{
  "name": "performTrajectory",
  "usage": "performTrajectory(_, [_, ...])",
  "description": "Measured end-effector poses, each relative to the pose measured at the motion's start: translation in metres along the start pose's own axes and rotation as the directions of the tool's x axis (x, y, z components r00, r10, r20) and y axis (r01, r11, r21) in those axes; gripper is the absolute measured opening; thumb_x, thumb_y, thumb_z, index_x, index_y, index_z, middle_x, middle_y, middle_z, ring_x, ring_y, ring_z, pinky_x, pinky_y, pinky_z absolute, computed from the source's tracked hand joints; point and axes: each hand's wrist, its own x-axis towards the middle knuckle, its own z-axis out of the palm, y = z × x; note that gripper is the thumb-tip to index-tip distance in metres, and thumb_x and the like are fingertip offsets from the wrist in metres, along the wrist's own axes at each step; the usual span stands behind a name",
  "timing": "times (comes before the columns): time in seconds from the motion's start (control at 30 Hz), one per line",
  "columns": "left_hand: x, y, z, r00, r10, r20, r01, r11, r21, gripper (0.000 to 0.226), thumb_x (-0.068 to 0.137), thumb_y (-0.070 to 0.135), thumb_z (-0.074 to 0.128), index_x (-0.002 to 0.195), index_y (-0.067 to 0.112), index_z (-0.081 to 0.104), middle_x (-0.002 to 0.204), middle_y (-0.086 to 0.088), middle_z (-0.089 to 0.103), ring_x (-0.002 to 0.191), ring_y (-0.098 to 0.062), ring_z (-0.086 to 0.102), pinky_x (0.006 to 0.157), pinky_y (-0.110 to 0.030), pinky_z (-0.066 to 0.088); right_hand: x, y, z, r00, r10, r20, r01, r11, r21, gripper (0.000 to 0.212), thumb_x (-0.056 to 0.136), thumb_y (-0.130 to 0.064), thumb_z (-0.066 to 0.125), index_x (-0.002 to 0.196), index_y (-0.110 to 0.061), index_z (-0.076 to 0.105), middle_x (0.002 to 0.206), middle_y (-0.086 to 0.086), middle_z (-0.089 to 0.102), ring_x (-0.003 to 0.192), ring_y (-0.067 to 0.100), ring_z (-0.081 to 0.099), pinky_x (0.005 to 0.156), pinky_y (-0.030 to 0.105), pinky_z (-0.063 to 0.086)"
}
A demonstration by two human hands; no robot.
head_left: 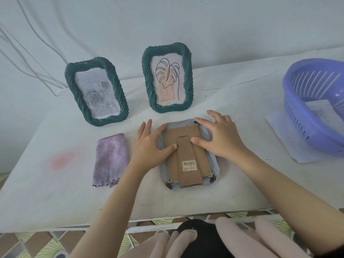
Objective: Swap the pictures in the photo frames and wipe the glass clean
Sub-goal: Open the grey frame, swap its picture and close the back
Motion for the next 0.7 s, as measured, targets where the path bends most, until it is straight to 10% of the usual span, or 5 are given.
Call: performTrajectory(0.7, [0.0013, 0.0029, -0.0048, 1.000, -0.013, 0.028, 0.016, 0.995, -0.094, 0.053, 0.070, 0.048, 0.071, 0.119, 0.040, 0.051, 0.156, -0.009, 0.008, 0.143, -0.018, -0.003, 0.113, -0.035, 0.008, 0.0016, 0.0009, -0.0004, 0.998, 0.004, 0.059, -0.006, 0.999, 0.032, 0.056, 0.078, -0.057, 0.059, 0.130, -0.038, 0.048, 0.148, 0.001, 0.031, 0.130, 0.028, 0.028, 0.104, 0.040, 0.023])
